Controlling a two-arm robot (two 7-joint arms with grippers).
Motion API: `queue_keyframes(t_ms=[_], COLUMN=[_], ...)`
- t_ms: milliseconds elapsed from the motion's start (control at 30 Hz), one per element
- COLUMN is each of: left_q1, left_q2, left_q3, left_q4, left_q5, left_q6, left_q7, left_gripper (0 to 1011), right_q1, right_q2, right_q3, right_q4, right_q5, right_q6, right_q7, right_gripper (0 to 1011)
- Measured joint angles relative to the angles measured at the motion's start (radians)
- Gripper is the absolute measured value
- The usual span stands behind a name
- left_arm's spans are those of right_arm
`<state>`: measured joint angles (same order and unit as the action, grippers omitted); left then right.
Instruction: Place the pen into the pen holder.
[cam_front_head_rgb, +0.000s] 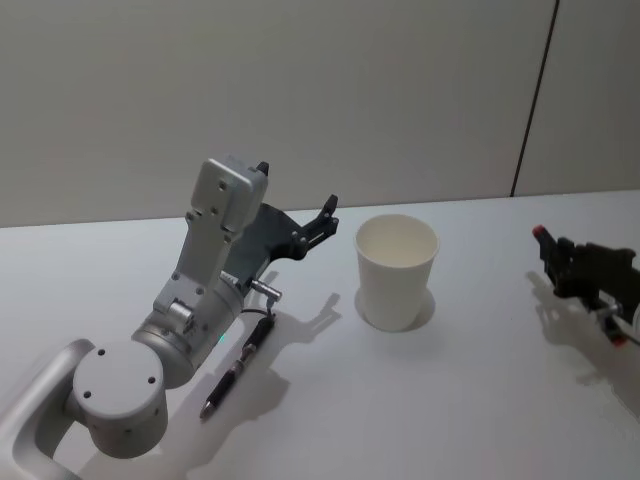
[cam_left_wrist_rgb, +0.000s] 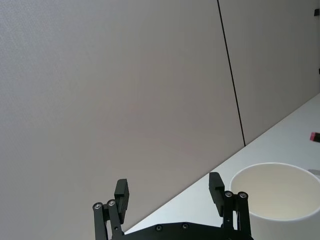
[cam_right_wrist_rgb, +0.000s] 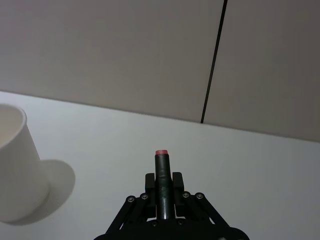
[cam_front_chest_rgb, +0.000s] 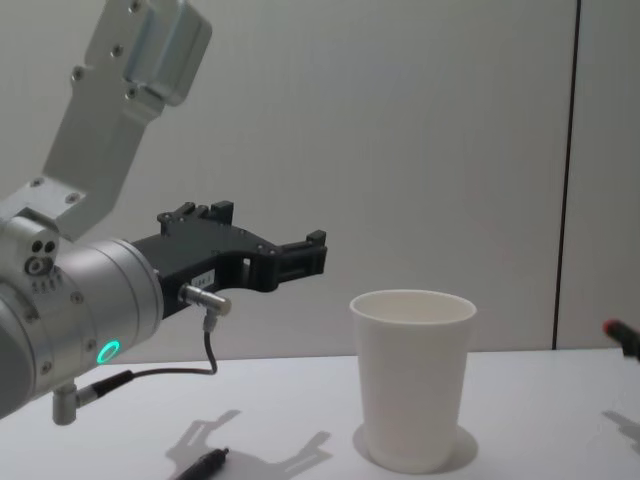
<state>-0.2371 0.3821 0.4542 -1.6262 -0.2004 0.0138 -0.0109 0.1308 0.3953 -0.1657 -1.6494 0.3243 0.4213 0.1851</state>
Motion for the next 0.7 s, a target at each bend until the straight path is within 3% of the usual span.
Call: queue_keyframes(t_ms=[700], left_q1=[0.0], left_q2=[0.0], left_q3=[0.0], left_q4=[0.0], left_q5=[0.0], left_q6=[0.0], left_q7=[0.0], left_gripper=[1001], right_q1=[0.027], right_q2=[-0.027], right_q3=[0.005], right_q4=[-0.065], right_q5=[-0.03], right_q6=[-0.226], right_q7=[-0.052], right_gripper=[187])
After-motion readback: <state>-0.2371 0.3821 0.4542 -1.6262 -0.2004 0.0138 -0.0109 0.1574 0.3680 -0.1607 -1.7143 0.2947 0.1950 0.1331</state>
